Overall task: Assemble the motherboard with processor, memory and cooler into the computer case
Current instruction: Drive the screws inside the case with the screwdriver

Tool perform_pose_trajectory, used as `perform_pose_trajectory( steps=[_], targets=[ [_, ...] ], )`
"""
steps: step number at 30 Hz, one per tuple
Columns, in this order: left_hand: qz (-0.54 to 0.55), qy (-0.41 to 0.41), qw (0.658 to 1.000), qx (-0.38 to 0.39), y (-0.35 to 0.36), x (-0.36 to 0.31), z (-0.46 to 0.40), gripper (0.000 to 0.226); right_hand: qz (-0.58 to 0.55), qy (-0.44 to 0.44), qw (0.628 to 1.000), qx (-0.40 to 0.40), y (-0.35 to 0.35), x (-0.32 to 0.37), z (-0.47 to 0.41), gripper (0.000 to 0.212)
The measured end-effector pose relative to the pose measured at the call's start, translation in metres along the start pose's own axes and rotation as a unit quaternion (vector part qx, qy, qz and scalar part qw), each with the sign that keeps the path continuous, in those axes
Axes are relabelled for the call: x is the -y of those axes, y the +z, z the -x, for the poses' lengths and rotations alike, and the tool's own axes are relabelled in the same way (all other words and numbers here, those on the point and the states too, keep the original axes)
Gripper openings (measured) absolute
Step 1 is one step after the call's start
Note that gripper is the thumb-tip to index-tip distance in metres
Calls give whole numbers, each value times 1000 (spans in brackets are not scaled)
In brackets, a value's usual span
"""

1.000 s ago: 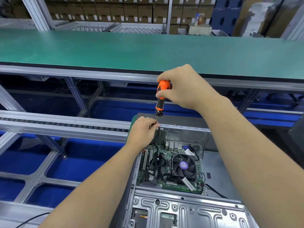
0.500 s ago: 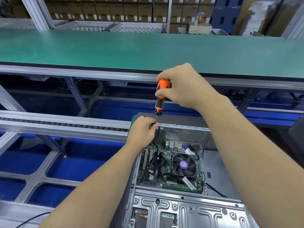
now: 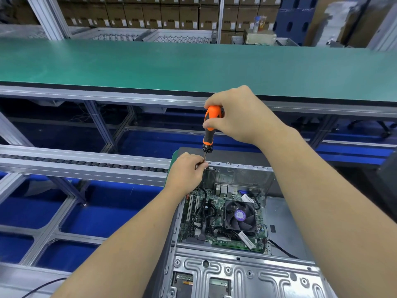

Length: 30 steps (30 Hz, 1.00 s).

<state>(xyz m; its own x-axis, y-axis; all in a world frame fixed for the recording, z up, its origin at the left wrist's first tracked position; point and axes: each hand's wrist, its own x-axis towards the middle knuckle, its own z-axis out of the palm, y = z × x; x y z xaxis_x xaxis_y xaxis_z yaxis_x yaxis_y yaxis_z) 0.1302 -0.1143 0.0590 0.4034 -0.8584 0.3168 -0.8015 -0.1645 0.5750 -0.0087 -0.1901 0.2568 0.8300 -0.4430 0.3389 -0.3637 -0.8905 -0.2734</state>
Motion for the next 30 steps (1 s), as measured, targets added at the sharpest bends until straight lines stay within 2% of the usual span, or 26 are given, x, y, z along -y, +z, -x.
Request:
perform_pose_trajectory(
  steps=[6,12,17,20,23,25,26,29,30],
  targets=[
    [-4,9,1000,10,-1,-1,0,19,-27,-5,1000,0,1,-1,2,36],
    [0,10,1000,26,-1,-1,0,18,26,-19,998,55,-4,-4,-2,39],
    [6,4,1000,23,1,0,-1,16,9,-5,999,40,-4,-4,-3,31],
    [1,-5,1000,29,2,1,-3,17,47,14,997,61,-3,-2,-4,42],
    [2,-5,1000,31,3,4,-3,16,44,-13,995,87,-7,-1,-2,26],
    [5,-3,1000,28,3,4,-3,15,44,-18,995,83,-9,0,-2,25],
    [6,-1,1000,27,3,4,-3,14,61,-13,995,74,-8,1,-4,27],
    [-4,8,1000,28,3,2,-3,15,121,46,989,76,-7,0,-6,59],
    [-9,13,999,35,3,2,-3,15,121,47,989,75,-6,-2,-5,59]
  ],
)
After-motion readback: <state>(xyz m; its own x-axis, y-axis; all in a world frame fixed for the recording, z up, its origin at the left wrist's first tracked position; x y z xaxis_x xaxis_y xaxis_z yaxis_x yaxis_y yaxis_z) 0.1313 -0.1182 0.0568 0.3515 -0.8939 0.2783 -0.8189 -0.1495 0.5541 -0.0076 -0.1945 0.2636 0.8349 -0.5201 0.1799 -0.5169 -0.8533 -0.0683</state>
